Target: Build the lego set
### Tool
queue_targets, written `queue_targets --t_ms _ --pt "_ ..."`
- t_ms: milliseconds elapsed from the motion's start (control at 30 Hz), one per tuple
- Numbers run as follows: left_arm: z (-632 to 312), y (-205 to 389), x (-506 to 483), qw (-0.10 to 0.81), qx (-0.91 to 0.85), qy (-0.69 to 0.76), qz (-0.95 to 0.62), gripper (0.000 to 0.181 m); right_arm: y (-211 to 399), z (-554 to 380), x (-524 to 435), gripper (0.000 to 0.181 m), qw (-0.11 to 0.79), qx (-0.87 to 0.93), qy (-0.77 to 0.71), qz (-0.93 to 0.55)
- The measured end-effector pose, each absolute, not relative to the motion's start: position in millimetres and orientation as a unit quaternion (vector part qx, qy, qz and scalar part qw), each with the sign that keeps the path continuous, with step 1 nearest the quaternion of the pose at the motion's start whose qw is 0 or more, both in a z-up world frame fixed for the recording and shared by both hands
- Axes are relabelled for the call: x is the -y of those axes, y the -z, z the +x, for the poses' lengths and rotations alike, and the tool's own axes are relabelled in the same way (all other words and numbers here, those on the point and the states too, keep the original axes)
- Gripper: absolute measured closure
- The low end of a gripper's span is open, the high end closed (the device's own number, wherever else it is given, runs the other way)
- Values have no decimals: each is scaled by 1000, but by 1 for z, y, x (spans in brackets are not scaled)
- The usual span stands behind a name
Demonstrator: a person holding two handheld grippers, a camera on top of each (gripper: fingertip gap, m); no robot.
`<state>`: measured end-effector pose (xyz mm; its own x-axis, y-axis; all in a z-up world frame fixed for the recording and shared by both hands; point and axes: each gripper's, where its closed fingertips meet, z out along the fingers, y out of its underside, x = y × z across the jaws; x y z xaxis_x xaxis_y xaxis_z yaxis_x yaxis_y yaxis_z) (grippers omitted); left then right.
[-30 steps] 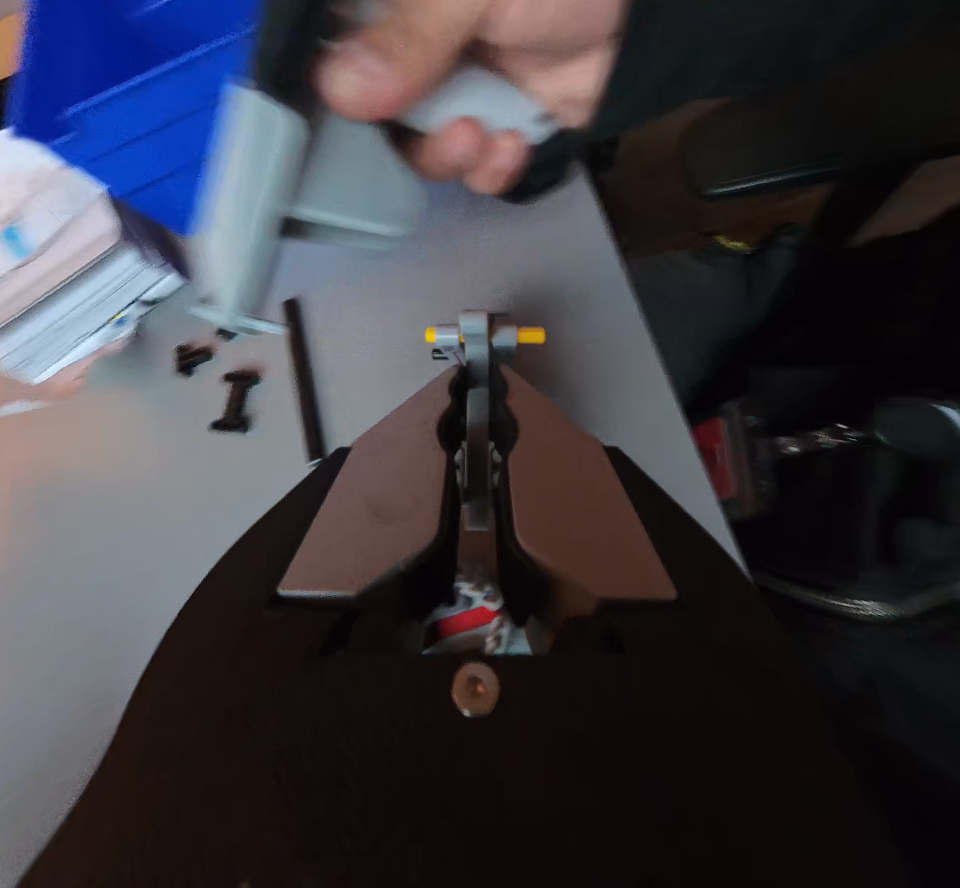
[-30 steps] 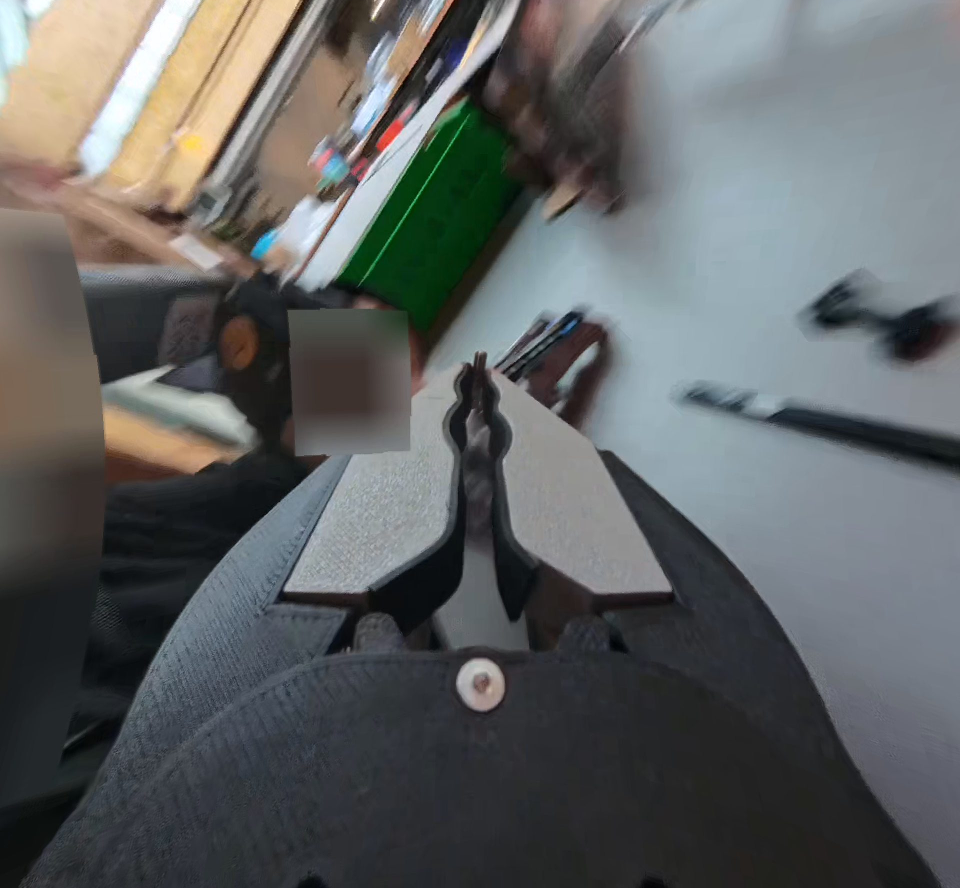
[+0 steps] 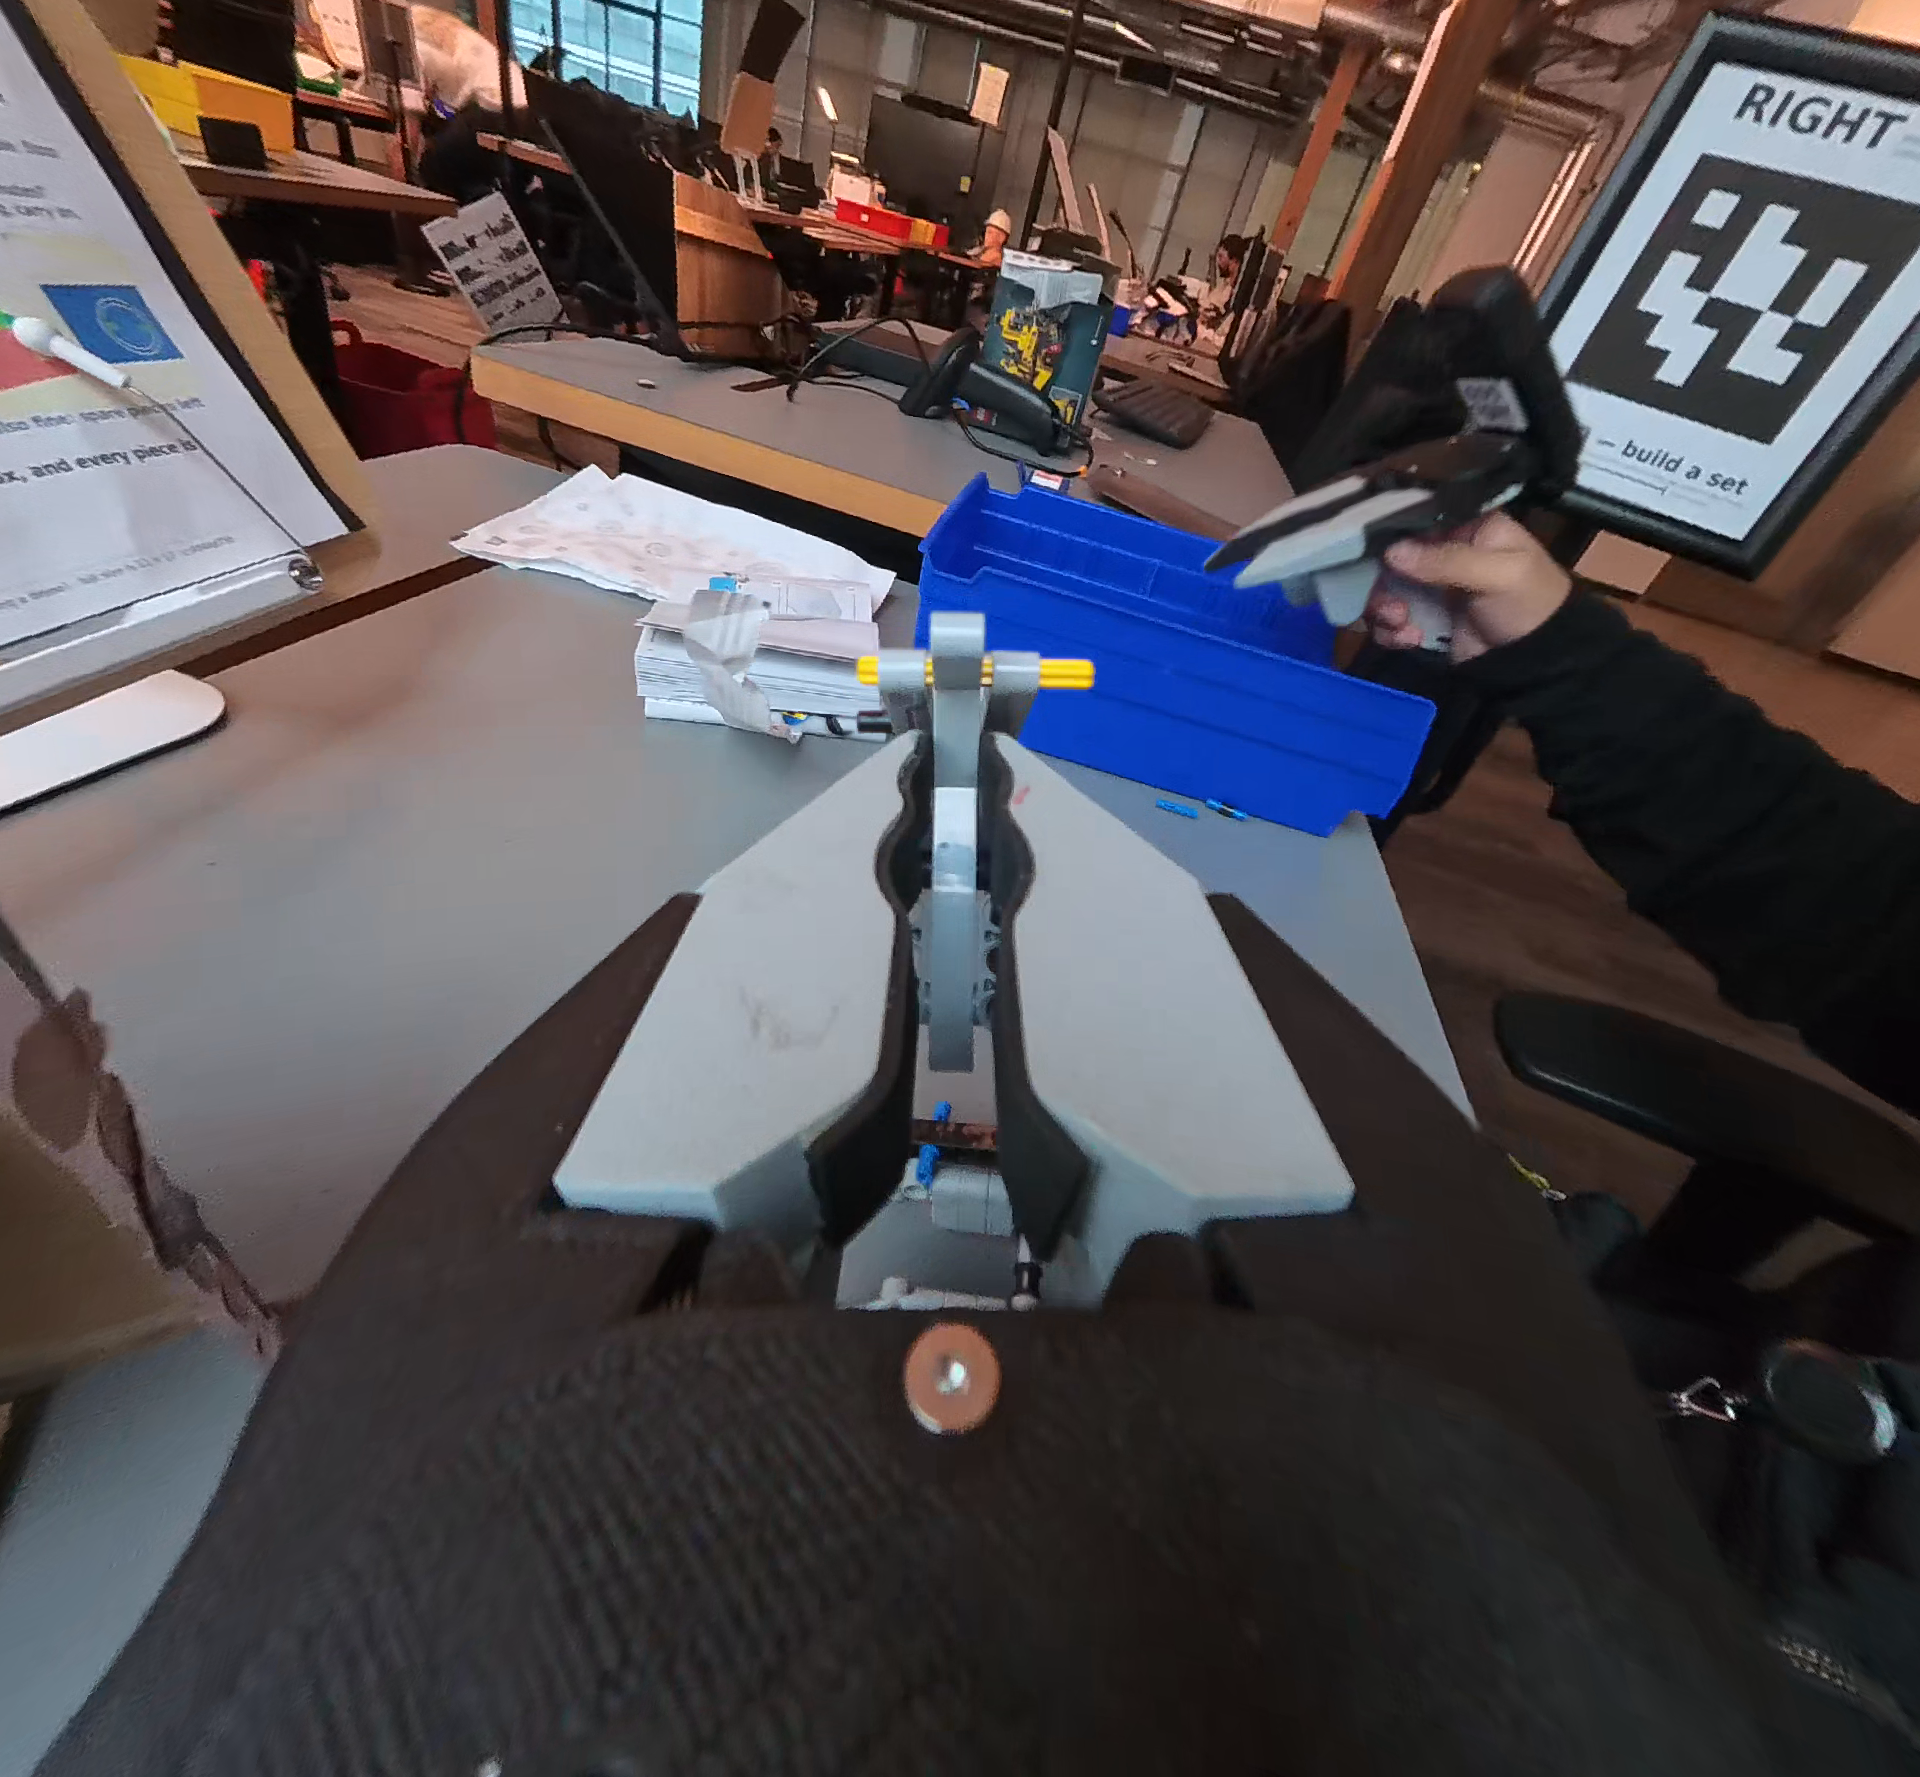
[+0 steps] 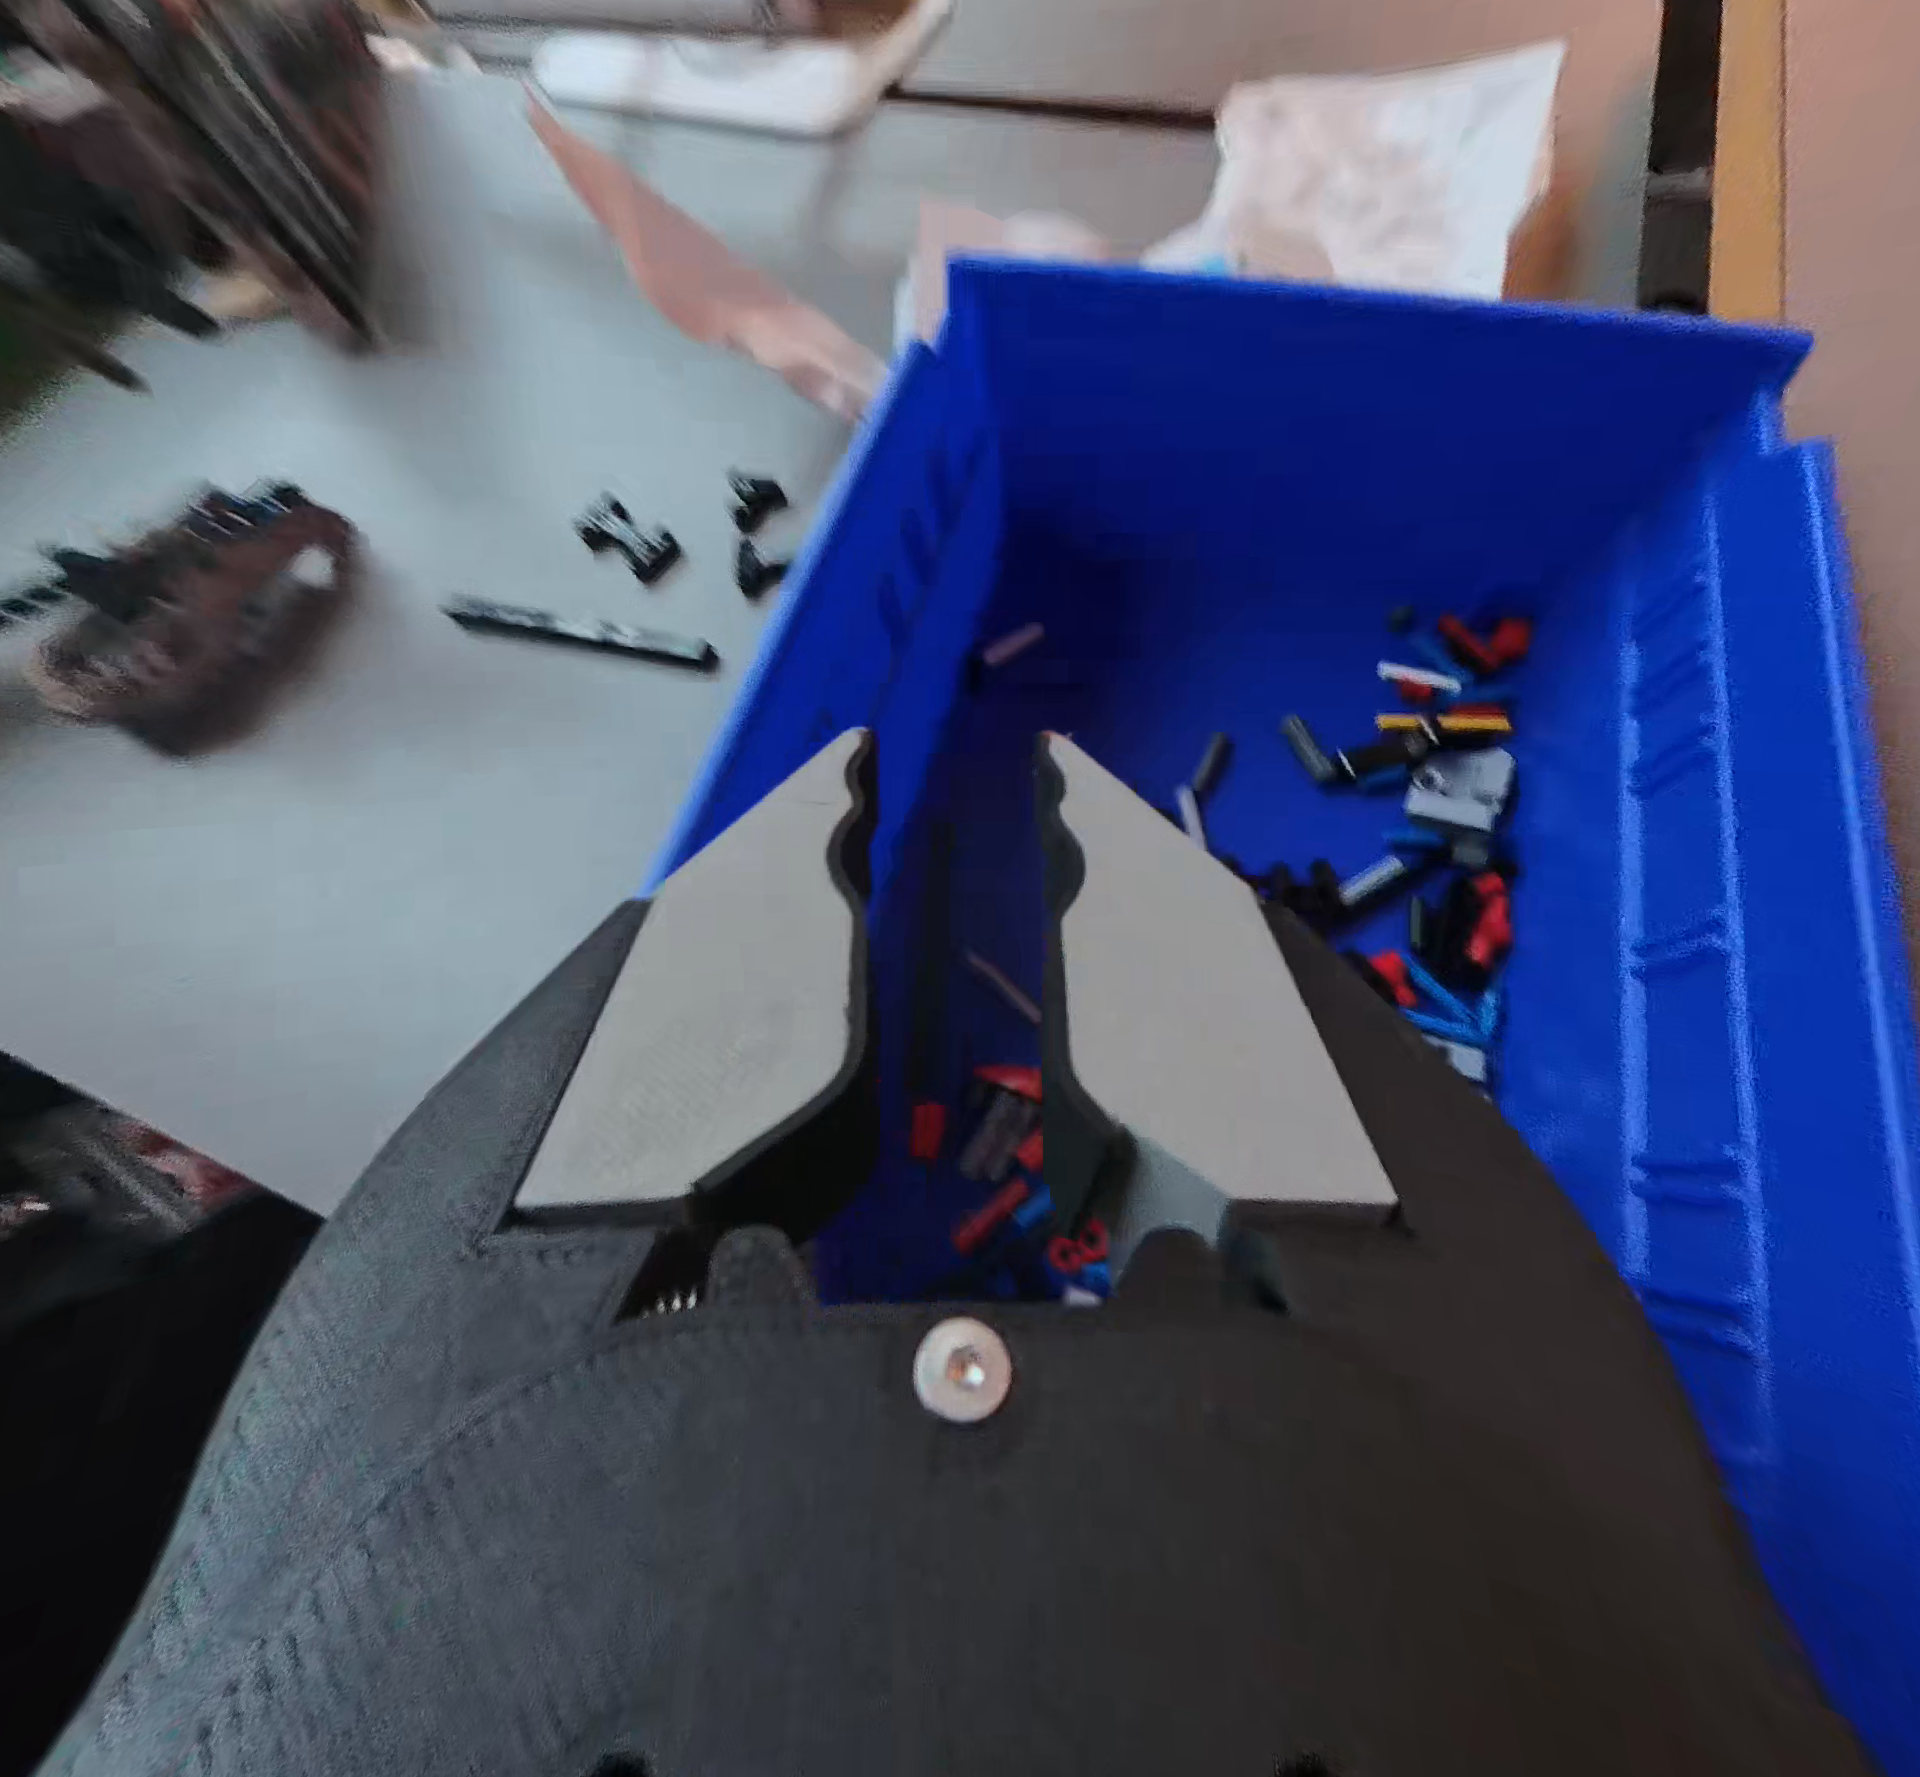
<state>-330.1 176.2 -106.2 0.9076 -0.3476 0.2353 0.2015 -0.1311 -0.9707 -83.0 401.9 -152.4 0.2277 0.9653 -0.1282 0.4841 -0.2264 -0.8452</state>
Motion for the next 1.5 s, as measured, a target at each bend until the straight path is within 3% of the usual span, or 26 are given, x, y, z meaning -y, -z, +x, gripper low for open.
queue_targets --t_ms 167,267,533,800,967,1133,1267,1433,1500 --pt "-319 115 -177 640 -73 221 -732 175 103 -99 -368 148 416 532 -368 -639" --pt "-311 122 -180 629 -86 225 -739 175 91 -127 -311 150 398 586 -406 -577" --pt "-295 133 -184 615 -87 254 -742 175 164 -211 -204 149 275 673 -452 -516" --pt "-271 150 -185 554 -98 322 -761 174 147 -247 -181 146 307 710 -444 -452" --pt "-255 146 -184 564 -135 290 -761 175 140 -248 -177 150 317 721 -450 -421" --pt "-256 152 -192 579 -159 176 -780 175 154 -241 -171 181 286 693 -445 -490" --pt "-245 144 -189 599 -219 86 -765 176 156 -231 -155 164 155 615 -552 -542" --pt "-238 154 -192 581 -279 -49 -763 176 136 -225 -163 155 87 518 -659 -538" --pt "-234 153 -192 581 -288 -70 -758 176 147 -225 -166 169 87 522 -642 -555"
